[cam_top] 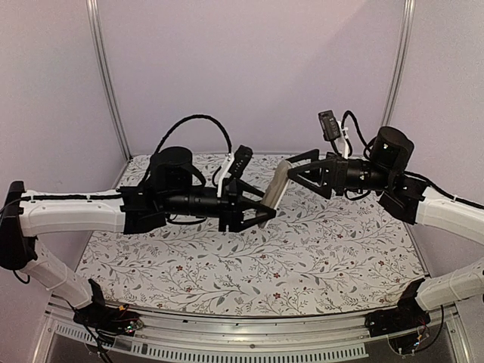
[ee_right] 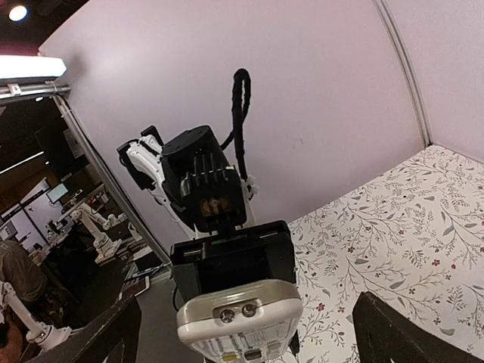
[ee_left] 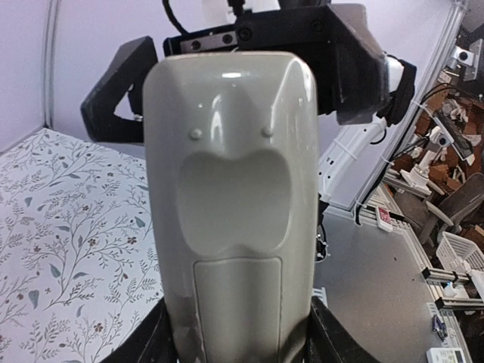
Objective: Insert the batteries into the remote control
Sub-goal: Pass from the left arm to the right
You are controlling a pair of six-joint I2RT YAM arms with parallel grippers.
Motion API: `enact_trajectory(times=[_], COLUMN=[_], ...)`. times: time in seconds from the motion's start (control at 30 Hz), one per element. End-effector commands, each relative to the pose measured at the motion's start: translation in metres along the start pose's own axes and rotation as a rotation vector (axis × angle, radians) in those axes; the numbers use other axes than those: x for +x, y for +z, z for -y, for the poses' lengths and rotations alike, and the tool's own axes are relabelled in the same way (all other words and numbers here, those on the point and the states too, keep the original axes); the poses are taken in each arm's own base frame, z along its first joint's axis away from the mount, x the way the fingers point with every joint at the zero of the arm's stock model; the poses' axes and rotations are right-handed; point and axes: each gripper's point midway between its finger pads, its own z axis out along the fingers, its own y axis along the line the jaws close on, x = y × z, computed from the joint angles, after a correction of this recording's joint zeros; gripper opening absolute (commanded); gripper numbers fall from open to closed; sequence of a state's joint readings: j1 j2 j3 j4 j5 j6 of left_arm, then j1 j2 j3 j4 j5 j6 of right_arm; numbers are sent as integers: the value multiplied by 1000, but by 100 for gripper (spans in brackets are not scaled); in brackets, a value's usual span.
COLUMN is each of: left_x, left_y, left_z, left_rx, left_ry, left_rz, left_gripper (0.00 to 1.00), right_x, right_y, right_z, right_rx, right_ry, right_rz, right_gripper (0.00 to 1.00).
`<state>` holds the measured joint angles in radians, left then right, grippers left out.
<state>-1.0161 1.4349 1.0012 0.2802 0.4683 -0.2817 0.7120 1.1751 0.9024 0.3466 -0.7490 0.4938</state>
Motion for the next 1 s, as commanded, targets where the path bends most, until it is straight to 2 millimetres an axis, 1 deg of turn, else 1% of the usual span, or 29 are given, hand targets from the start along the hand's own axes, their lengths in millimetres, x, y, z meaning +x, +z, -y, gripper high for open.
enact_trajectory(times=[0.0, 0.17, 0.4, 0.53, 0.63, 0.7, 0.77, 0.87, 0.9, 0.97], left_x=[-23, -28, -25, -26, -26, -25, -25, -24, -24, -22], left_y=[-8, -9, -6, -5, -7, -8, -10, -13, -14, -16], left_z=[28, 28, 20, 18, 14, 10, 5, -3, -4, -9], left_rx=[160, 155, 119, 119, 112, 102, 80, 49, 43, 22], left_ry=[46, 51, 45, 33, 18, 9, 4, -8, -11, -23], left_rz=[89, 108, 100, 107, 114, 114, 119, 124, 125, 120], left_gripper=[31, 31, 31, 31, 31, 31, 33, 41, 45, 60], right_x=[4, 3, 6, 9, 8, 8, 8, 9, 9, 8], right_y=[6, 13, 21, 24, 24, 25, 26, 28, 28, 28], right_z=[-17, -19, -25, -25, -24, -23, -21, -18, -15, -7], right_rx=[-162, -203, -226, -233, -231, -226, -222, -211, -203, -176], right_ry=[36, 70, 73, 76, 80, 85, 89, 103, 109, 123], right_rz=[-19, -9, -23, -33, -32, -31, -33, -38, -41, -41], right_gripper=[99, 88, 75, 67, 56, 45, 38, 29, 27, 24])
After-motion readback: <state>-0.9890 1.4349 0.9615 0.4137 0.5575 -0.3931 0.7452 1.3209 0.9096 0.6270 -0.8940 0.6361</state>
